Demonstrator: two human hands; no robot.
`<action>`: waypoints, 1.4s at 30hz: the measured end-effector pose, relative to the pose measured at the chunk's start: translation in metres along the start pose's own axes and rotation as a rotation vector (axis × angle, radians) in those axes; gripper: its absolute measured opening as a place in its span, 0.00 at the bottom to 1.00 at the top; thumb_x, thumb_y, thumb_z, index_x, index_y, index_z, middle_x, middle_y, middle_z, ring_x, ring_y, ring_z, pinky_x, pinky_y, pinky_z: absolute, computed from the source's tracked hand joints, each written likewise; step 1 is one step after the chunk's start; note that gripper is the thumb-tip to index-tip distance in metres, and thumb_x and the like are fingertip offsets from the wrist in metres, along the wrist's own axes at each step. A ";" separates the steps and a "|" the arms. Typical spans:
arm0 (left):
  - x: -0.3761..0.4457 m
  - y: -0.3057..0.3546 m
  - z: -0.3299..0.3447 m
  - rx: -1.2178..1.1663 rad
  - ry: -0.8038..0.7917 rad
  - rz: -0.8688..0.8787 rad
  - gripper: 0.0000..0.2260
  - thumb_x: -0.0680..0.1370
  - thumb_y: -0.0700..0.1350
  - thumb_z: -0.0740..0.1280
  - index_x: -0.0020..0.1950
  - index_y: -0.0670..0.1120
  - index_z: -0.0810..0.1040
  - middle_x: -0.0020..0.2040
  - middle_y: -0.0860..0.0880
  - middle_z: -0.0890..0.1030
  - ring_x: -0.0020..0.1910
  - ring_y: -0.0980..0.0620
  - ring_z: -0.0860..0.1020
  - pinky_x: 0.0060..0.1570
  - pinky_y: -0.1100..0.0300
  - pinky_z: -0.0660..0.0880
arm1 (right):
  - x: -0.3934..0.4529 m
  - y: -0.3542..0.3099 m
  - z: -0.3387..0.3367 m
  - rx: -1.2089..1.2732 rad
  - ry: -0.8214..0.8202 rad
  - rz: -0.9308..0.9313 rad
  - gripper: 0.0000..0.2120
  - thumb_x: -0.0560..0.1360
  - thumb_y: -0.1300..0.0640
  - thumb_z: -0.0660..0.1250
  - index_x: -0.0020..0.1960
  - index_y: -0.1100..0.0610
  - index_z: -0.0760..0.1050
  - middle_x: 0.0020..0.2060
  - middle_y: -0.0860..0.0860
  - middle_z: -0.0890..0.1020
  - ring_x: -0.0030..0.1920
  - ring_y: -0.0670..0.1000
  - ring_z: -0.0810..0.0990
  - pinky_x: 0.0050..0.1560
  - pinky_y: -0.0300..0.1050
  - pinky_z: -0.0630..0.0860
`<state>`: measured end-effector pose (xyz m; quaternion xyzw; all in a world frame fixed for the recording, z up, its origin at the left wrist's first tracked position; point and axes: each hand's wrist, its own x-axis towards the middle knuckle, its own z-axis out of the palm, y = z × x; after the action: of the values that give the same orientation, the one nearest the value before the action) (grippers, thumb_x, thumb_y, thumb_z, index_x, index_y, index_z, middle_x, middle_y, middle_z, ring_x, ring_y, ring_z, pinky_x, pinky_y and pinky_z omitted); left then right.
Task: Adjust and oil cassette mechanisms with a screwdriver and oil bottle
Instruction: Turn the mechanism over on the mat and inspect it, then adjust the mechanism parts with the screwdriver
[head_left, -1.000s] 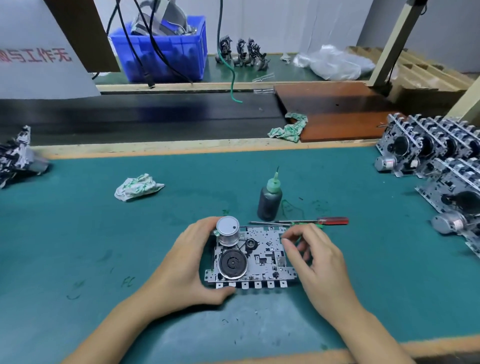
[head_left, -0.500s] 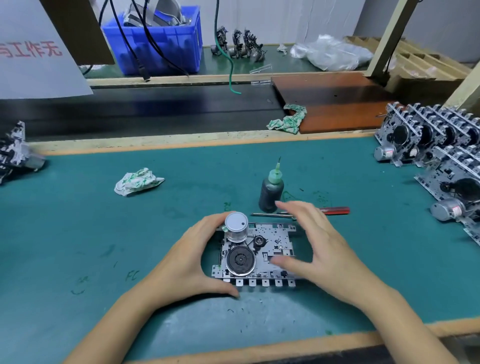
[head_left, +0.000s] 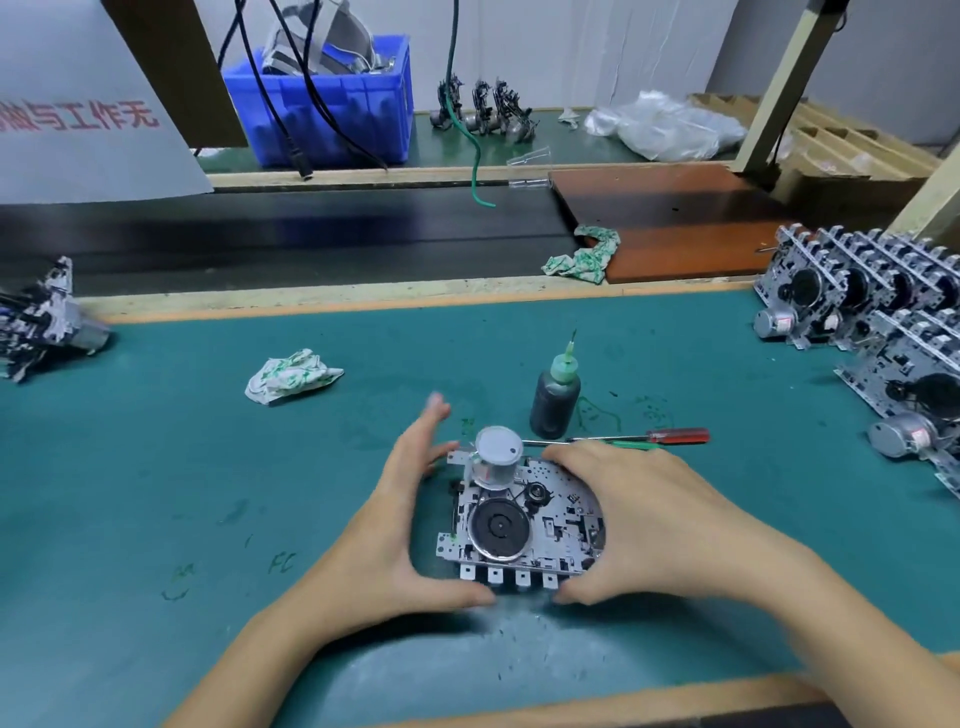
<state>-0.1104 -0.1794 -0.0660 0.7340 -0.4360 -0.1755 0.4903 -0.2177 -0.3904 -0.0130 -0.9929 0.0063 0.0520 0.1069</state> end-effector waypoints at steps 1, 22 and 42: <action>0.001 0.001 -0.002 -0.158 -0.013 -0.035 0.55 0.61 0.68 0.74 0.76 0.60 0.41 0.77 0.60 0.53 0.71 0.62 0.63 0.66 0.70 0.63 | -0.003 0.001 -0.004 0.123 -0.028 0.022 0.46 0.52 0.29 0.69 0.67 0.43 0.64 0.58 0.37 0.74 0.58 0.40 0.73 0.57 0.37 0.68; 0.024 -0.003 0.002 -1.383 -0.092 -0.400 0.40 0.60 0.64 0.77 0.64 0.41 0.77 0.66 0.37 0.74 0.64 0.39 0.75 0.61 0.44 0.73 | 0.021 0.023 0.030 0.307 0.505 0.215 0.04 0.70 0.55 0.74 0.41 0.50 0.79 0.32 0.41 0.77 0.35 0.41 0.72 0.37 0.39 0.69; 0.026 -0.012 0.004 -1.535 -0.105 -0.603 0.40 0.72 0.69 0.59 0.66 0.36 0.74 0.68 0.34 0.71 0.66 0.38 0.72 0.66 0.43 0.68 | 0.022 -0.003 0.029 1.352 -0.082 0.050 0.10 0.78 0.50 0.61 0.40 0.53 0.72 0.20 0.46 0.68 0.22 0.45 0.58 0.23 0.33 0.58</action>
<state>-0.0929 -0.2011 -0.0733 0.2711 -0.0014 -0.5827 0.7662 -0.1992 -0.3809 -0.0429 -0.7043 0.0561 0.0769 0.7035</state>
